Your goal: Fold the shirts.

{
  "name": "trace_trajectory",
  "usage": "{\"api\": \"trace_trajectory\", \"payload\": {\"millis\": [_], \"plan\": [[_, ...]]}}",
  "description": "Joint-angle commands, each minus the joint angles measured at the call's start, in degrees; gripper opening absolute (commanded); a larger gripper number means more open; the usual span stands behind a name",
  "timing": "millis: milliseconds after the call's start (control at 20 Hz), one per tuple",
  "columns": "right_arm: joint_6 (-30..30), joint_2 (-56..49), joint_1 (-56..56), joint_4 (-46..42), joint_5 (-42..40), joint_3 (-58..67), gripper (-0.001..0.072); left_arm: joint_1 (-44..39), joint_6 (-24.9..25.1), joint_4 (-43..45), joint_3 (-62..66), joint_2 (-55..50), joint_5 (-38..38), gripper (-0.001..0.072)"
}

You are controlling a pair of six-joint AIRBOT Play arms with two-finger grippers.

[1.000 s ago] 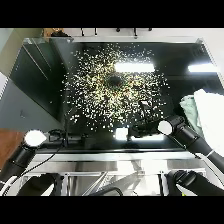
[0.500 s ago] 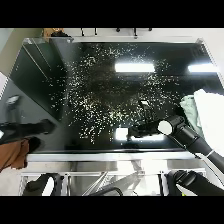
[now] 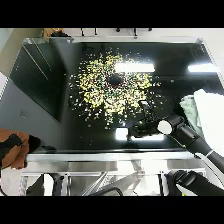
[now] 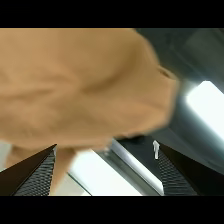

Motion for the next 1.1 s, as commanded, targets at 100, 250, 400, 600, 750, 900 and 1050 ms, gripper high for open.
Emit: {"api": "trace_trajectory", "payload": {"millis": [100,250,400,600,750,900,1050], "plan": [[0.0,-0.13,-0.02,0.0,0.02,-0.02,0.0024,3.5,0.72,2.38,-1.44,-12.85,11.15,0.0674],[0.0,-0.13,-0.02,0.0,0.04,-0.02,0.0025,3.98,0.72,1.68,2.1,-19.1,7.26,0.0013],[0.0,-0.13,-0.02,0.0,0.02,-0.02,0.0024,2.71,2.05,-4.33,13.4,-21.9,-1.95,0.0013],[0.0,-0.13,-0.02,0.0,0.04,-0.02,0.0024,-7.32,3.08,-13.57,30.01,-17.22,-9.38,0.0011],[0.0,-0.13,-0.02,0.0,0.04,-0.02,0.0024,-21.44,3.08,-26.51,39.74,-11.04,-8.17,0.0011],[0.0,-0.13,-0.02,0.0,0.02,-0.02,0.0024,-38.36,2.14,-32.83,45.53,-9.07,-7.41,0.0011],[0.0,-0.13,-0.02,0.0,0.04,-0.02,0.0024,-55.32,1.6,-32.02,47.71,-10.93,-7.39,0.0011]]}}
